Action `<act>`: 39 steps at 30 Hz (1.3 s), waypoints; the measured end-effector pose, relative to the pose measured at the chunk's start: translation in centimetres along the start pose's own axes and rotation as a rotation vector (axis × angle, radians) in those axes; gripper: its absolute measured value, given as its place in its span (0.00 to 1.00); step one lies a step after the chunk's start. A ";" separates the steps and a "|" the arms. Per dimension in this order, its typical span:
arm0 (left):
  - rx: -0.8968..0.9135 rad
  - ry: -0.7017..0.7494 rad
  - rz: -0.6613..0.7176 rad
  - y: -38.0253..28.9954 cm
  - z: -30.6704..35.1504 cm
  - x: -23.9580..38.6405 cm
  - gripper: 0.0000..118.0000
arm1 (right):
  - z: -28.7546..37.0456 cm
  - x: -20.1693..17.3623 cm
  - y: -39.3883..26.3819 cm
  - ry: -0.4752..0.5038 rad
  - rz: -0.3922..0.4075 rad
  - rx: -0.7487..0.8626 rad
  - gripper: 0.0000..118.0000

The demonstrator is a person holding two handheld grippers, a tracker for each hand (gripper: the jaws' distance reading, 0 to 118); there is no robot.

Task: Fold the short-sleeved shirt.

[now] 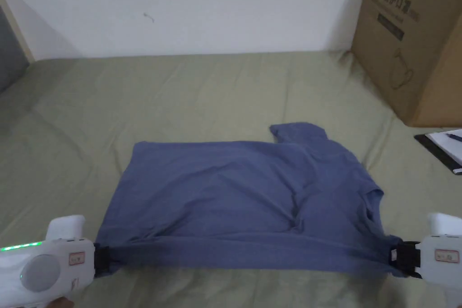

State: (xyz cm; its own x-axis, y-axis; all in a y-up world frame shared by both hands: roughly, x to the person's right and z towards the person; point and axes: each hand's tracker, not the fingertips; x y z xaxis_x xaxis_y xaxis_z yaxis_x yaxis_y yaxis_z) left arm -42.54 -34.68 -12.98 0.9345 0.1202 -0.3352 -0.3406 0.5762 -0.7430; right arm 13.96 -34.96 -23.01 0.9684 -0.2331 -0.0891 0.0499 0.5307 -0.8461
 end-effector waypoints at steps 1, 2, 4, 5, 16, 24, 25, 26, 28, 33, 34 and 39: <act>0.005 -0.002 0.002 -1.3 0.9 0.3 0.06 | 0.5 0.3 -0.9 -0.003 -0.003 0.004 0.03; -0.012 0.006 -0.006 -2.7 1.7 0.1 0.06 | 1.0 0.8 -2.0 -0.010 -0.015 0.007 0.03; 0.011 -0.019 -0.112 -4.2 2.7 0.0 0.06 | 2.0 1.5 -4.0 -0.023 -0.056 0.007 0.03; 0.014 -0.022 -0.108 -5.2 3.3 -0.2 0.06 | 2.3 1.8 -5.0 -0.017 -0.076 0.001 0.03; -0.028 -0.040 0.110 -4.2 3.1 -0.8 0.56 | 2.5 0.8 -6.7 -0.100 -0.019 0.058 0.63; 0.089 -0.114 0.187 -10.5 8.3 3.4 0.94 | 7.2 -1.9 -7.7 -0.054 -0.023 0.209 0.70; 0.107 -0.111 0.184 -8.9 8.9 -1.2 0.85 | 7.7 -2.4 -7.8 -0.028 -0.006 0.222 0.54; 0.117 -0.108 0.179 -9.0 10.0 -2.5 0.61 | 8.3 -2.9 -8.1 -0.014 0.014 0.237 0.33; 0.195 -0.106 0.206 -10.0 12.2 -3.6 0.37 | 9.1 -4.2 -8.6 -0.034 0.052 0.244 0.19; 0.209 -0.057 0.210 -10.5 12.6 -2.6 0.00 | 10.3 -5.6 -9.8 -0.022 0.084 0.239 0.00; 0.205 -0.078 0.236 -10.9 12.8 -2.8 0.00 | 10.4 -5.5 -10.0 -0.024 0.088 0.242 0.00; 0.127 -0.056 0.257 -11.6 11.6 -4.3 0.00 | 10.0 -4.3 -10.1 -0.101 0.104 0.225 0.00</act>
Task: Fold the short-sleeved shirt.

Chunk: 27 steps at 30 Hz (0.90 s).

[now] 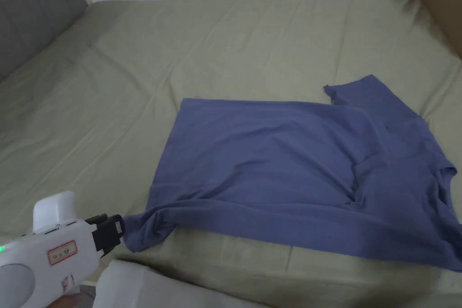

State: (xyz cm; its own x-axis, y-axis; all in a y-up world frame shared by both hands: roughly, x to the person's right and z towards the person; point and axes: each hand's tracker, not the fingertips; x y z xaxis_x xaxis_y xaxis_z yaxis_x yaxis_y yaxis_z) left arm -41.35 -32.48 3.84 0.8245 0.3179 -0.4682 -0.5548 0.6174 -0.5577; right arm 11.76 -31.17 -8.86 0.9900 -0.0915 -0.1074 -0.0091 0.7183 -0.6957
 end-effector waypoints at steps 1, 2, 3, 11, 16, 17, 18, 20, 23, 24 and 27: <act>-0.032 0.010 -0.005 0.0 -0.4 -0.2 0.06 | -0.2 0.4 -0.1 0.016 -0.037 -0.010 0.00; -0.031 0.016 -0.017 1.0 -1.4 -0.3 0.31 | -0.4 0.7 -0.3 0.033 -0.072 -0.018 0.00; -0.027 0.023 -0.015 1.1 -2.3 -0.5 0.51 | -0.5 0.9 -0.5 0.037 -0.085 -0.022 0.00; -0.158 0.061 0.066 1.7 -8.3 -0.6 0.23 | -1.1 2.1 -0.9 -0.020 -0.044 -0.078 0.00; -0.045 0.062 -0.074 0.8 -6.7 2.3 0.00 | -1.9 3.2 -1.1 -0.011 -0.087 -0.102 0.09; -0.039 0.066 -0.055 0.5 -6.5 2.6 0.00 | -2.8 3.9 -1.5 -0.009 -0.068 -0.109 0.36; -0.042 0.065 -0.037 0.7 -6.4 2.4 0.00 | -3.2 4.1 -1.6 -0.014 -0.050 -0.112 0.51; -0.036 0.076 -0.022 0.2 -6.1 2.4 0.00 | -3.9 4.4 -1.4 -0.011 -0.029 -0.138 0.59; -0.013 0.065 -0.005 0.2 -5.6 2.0 0.00 | -4.9 4.7 -0.9 0.009 -0.025 -0.150 0.80; -0.002 0.061 0.000 0.1 -5.4 2.0 0.00 | -5.7 4.8 -0.6 0.010 -0.009 -0.163 0.80; -0.006 0.070 -0.002 0.4 -5.6 1.9 0.00 | -7.6 4.6 -0.1 0.018 0.025 -0.218 0.76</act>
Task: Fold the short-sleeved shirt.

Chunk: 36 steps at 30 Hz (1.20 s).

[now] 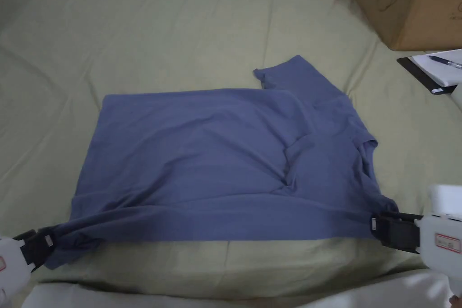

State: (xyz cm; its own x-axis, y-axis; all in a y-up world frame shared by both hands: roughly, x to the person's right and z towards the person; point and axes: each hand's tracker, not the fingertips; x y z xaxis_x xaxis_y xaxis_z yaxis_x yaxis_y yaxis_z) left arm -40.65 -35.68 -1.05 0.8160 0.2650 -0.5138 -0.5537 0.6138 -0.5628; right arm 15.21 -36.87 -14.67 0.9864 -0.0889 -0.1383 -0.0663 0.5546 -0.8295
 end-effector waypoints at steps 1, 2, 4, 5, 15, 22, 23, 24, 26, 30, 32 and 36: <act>-0.004 0.003 -0.003 0.0 0.0 0.2 0.00 | -0.2 -0.1 0.2 0.014 0.000 -0.026 0.61; -0.011 0.007 -0.013 0.0 0.1 0.4 0.00 | -0.6 -0.2 0.2 0.050 0.017 -0.023 0.21; -0.008 0.004 -0.030 0.4 0.0 0.4 0.00 | -0.7 -0.7 0.0 0.035 0.015 -0.017 0.07; -0.009 0.005 -0.036 0.5 0.2 0.6 0.00 | -0.6 -1.0 0.0 0.036 0.050 -0.029 0.07; 0.009 0.019 -0.107 2.1 1.4 1.5 0.00 | 3.1 -0.5 2.3 0.040 -0.019 0.097 0.07; 0.069 0.004 -0.131 8.1 0.4 2.5 0.00 | 1.9 -0.5 7.5 0.040 -0.067 0.137 0.07; 0.077 0.005 -0.151 9.2 -0.4 2.9 0.00 | 1.2 -0.4 8.2 0.047 -0.093 0.143 0.07; 0.080 0.015 -0.159 10.2 -1.2 3.3 0.00 | 0.4 -0.3 9.0 0.058 -0.124 0.136 0.07; 0.063 0.011 -0.161 12.1 -3.3 4.0 0.00 | -1.3 -0.3 10.3 0.052 -0.155 0.110 0.07; -0.003 0.052 -0.170 14.4 -8.6 5.7 0.00 | -5.4 -0.6 12.0 0.001 -0.155 0.057 0.07; -0.043 0.069 -0.183 14.7 -10.7 6.6 0.00 | -7.1 -0.6 12.5 -0.009 -0.171 0.027 0.07; -0.077 0.091 -0.200 14.4 -13.5 7.6 0.29 | -9.4 -0.3 12.8 -0.034 -0.215 0.001 0.17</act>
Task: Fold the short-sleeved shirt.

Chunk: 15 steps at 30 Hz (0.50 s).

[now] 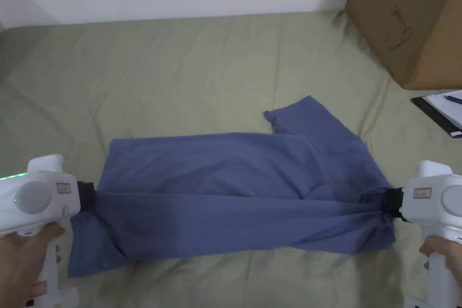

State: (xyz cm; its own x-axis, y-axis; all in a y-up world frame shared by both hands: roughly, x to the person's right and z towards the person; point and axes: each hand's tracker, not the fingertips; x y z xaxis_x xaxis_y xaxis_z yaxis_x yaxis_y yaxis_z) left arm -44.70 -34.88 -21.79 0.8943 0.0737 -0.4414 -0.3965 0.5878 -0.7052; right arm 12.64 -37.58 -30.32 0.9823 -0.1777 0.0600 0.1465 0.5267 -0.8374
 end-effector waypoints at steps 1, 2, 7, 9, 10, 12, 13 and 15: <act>-0.020 -0.006 0.023 -0.1 -0.3 0.0 0.54 | 0.0 -0.1 -0.1 -0.006 -0.004 0.008 0.35; -0.039 -0.032 0.063 -0.3 -0.5 0.0 0.83 | 0.2 -0.1 -0.1 -0.015 0.005 0.022 0.65; 0.001 -0.170 0.180 -1.8 2.1 -1.8 0.94 | 3.6 0.3 -0.6 0.039 0.028 0.102 0.84; 0.016 -0.155 0.181 -2.9 4.0 -2.5 0.94 | 5.8 0.4 -1.4 0.069 0.025 0.139 0.78; 0.040 -0.157 0.176 -3.6 5.1 -2.6 0.92 | 6.7 0.4 -1.9 0.102 0.037 0.155 0.69; 0.034 -0.189 0.139 -5.2 7.5 -3.0 0.71 | 8.7 0.4 -3.3 0.109 0.054 0.165 0.30; 0.026 -0.206 0.119 -5.9 8.4 -2.9 0.49 | 9.3 0.2 -3.9 0.106 0.071 0.173 0.13; 0.032 -0.186 0.089 -7.7 10.1 -3.2 0.04 | 10.3 0.0 -5.7 0.087 0.102 0.180 0.05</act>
State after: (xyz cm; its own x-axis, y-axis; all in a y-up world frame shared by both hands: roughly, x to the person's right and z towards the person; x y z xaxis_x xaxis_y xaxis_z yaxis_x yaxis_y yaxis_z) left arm -42.42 -31.49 -9.36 0.8800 0.2725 -0.3890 -0.4717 0.5975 -0.6484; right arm 13.02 -31.98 -19.97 0.9804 -0.1827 -0.0739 0.0728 0.6843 -0.7256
